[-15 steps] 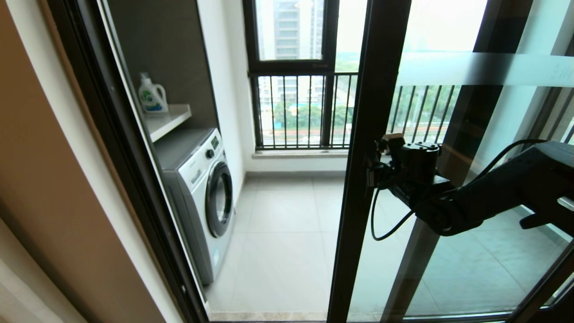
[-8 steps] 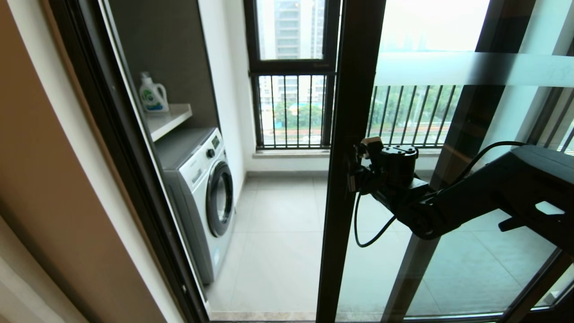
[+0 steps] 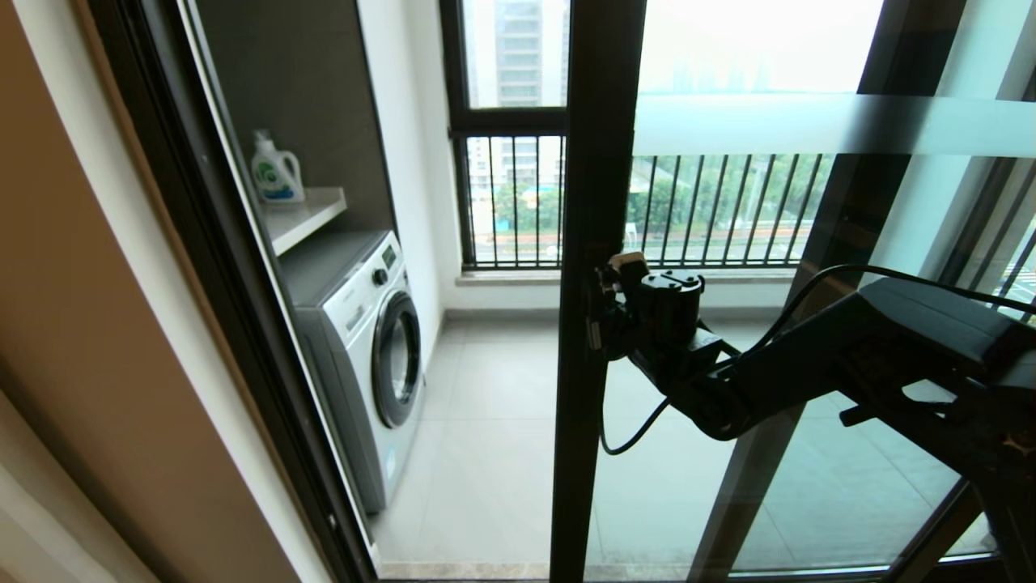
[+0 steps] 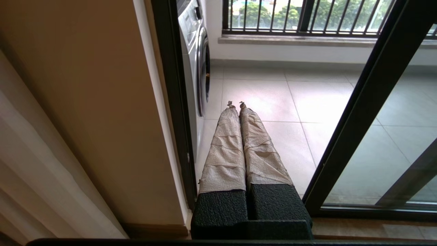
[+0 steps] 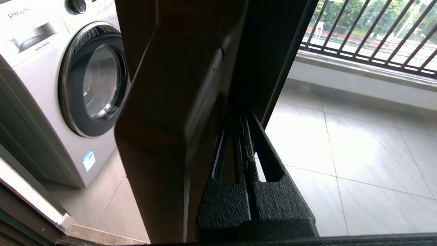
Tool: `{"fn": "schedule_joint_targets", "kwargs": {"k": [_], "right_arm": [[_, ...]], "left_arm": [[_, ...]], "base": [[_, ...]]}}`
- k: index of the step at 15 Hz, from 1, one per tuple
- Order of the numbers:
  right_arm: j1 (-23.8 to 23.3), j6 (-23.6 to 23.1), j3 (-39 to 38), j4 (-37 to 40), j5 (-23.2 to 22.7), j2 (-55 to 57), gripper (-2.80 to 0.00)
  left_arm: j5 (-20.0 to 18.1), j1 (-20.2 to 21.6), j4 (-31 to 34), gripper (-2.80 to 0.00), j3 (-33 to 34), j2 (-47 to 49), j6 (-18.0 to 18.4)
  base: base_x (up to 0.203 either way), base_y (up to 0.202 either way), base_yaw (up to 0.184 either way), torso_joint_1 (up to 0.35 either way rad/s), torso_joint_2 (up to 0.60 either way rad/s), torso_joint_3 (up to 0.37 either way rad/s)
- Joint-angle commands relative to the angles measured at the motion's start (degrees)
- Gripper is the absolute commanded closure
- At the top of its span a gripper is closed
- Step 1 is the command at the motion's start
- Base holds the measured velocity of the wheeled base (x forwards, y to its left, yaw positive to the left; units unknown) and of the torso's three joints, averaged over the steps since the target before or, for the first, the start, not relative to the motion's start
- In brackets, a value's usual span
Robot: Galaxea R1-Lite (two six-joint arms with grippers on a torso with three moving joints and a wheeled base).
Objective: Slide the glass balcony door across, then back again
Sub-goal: Close the slid door
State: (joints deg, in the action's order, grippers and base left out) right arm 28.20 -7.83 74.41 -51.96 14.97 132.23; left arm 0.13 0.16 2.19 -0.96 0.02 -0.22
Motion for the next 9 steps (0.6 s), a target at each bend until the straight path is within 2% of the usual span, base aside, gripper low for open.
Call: {"fn": "schedule_joint_targets", "kwargs": {"k": [1,9], "right_arm": [[1.88,-0.08,1.99,-0.23,0.54,2.11,0.0],[6.69,-0.08,10.55,0.08,2.42,6.81,0.0]], "left_arm": [[0.04,0.02,0.0,0.0,0.0,0.06,-0.04],[0.04,0.02,-0.08,0.0,0.0,0.06,-0.04]], "base": [[0.0,0.0,0.0,0.0,0.0,0.0],[0.0,0.0,0.0,0.0,0.0,0.0]]}}
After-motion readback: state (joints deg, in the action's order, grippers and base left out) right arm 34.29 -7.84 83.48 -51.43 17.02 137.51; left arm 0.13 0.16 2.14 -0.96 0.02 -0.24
